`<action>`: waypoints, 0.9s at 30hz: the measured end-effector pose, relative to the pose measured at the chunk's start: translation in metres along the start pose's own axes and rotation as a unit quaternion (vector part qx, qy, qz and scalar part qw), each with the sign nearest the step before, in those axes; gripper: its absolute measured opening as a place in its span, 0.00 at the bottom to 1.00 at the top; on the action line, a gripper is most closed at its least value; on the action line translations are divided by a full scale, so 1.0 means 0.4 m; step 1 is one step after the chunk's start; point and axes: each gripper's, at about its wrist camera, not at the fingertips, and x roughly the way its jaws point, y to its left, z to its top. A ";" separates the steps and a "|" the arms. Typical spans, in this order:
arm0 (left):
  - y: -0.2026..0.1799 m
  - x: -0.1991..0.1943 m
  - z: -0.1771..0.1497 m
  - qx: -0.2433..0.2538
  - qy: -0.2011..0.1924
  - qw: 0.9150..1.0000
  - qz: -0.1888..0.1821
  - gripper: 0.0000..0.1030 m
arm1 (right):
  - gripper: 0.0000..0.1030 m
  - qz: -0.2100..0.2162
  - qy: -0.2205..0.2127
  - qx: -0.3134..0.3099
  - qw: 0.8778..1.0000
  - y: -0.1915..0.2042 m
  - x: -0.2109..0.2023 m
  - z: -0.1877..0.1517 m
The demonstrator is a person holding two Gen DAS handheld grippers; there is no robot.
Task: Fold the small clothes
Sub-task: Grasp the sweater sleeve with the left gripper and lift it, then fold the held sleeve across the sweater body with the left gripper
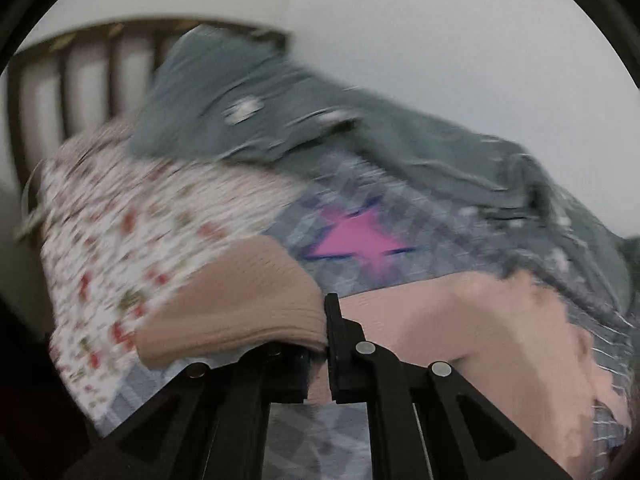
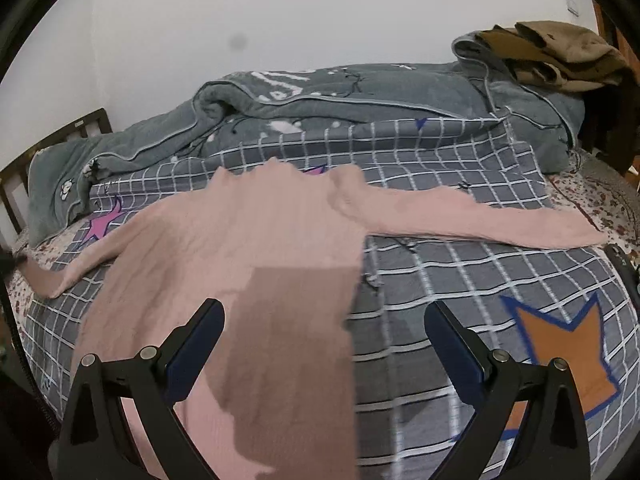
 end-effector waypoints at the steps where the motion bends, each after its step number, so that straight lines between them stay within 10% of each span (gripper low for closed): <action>1: -0.058 -0.005 0.013 0.014 -0.005 1.000 -0.016 0.07 | 0.96 0.002 0.000 0.004 1.000 -0.016 -0.002 0.001; 8: -0.489 -0.018 0.023 0.124 -0.015 0.987 -0.105 0.07 | 0.96 0.014 0.007 0.043 0.999 -0.155 -0.015 0.015; 14: -0.822 0.038 -0.123 0.198 0.025 0.964 -0.177 0.07 | 0.96 0.009 0.016 0.039 0.999 -0.210 -0.021 0.011; 24: -1.006 0.155 -0.398 0.299 0.150 0.928 -0.164 0.09 | 0.96 0.026 0.049 0.035 0.998 -0.243 0.008 -0.045; 27: -0.954 0.135 -0.368 0.288 0.145 0.932 -0.168 0.17 | 0.96 0.037 0.058 0.023 0.997 -0.216 0.030 -0.050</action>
